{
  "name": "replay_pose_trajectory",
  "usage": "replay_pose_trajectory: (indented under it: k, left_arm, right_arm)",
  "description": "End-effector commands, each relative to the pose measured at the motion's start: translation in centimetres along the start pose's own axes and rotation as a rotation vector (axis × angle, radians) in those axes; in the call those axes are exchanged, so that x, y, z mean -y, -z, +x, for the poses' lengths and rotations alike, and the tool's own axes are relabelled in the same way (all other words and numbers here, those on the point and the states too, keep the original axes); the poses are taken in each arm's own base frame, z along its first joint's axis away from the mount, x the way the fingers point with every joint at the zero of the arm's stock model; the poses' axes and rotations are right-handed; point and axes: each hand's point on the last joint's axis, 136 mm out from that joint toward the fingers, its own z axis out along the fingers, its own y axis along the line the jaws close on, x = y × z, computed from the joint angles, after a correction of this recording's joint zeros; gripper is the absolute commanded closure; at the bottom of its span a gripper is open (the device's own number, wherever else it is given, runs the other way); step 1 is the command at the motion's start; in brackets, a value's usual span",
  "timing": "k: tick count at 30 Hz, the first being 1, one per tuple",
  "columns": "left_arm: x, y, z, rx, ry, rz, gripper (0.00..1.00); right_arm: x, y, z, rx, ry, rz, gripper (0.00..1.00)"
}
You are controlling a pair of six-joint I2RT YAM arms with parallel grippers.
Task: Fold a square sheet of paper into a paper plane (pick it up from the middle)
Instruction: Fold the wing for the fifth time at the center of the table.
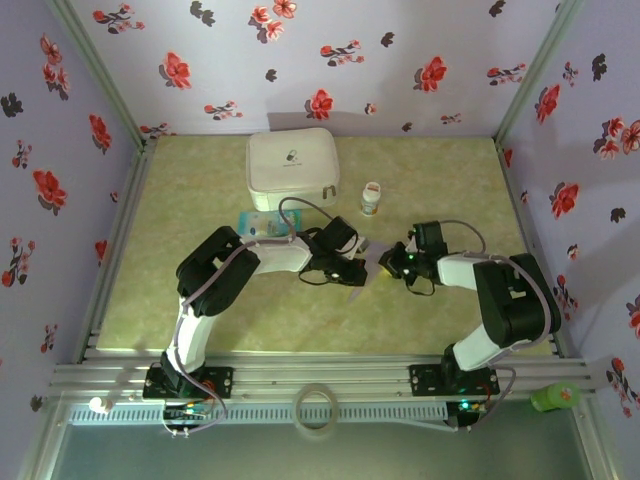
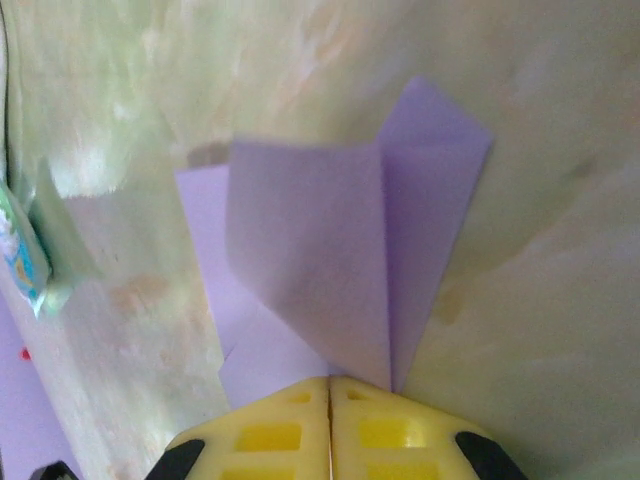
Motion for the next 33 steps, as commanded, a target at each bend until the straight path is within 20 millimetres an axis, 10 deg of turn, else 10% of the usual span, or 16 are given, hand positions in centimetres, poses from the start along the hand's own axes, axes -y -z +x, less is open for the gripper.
replay_pose_trajectory:
  k: [1,33]
  left_arm:
    - [-4.6,-1.0,4.9,-0.142,0.070,-0.141,0.96]
    - [-5.4,-1.3,4.6,-0.123,0.104,-0.145,0.96]
  right_arm:
    - [1.5,0.6,-2.5,0.103,-0.046,0.072,0.92]
    - [-2.2,3.0,-0.9,0.098,0.004,-0.101,0.87]
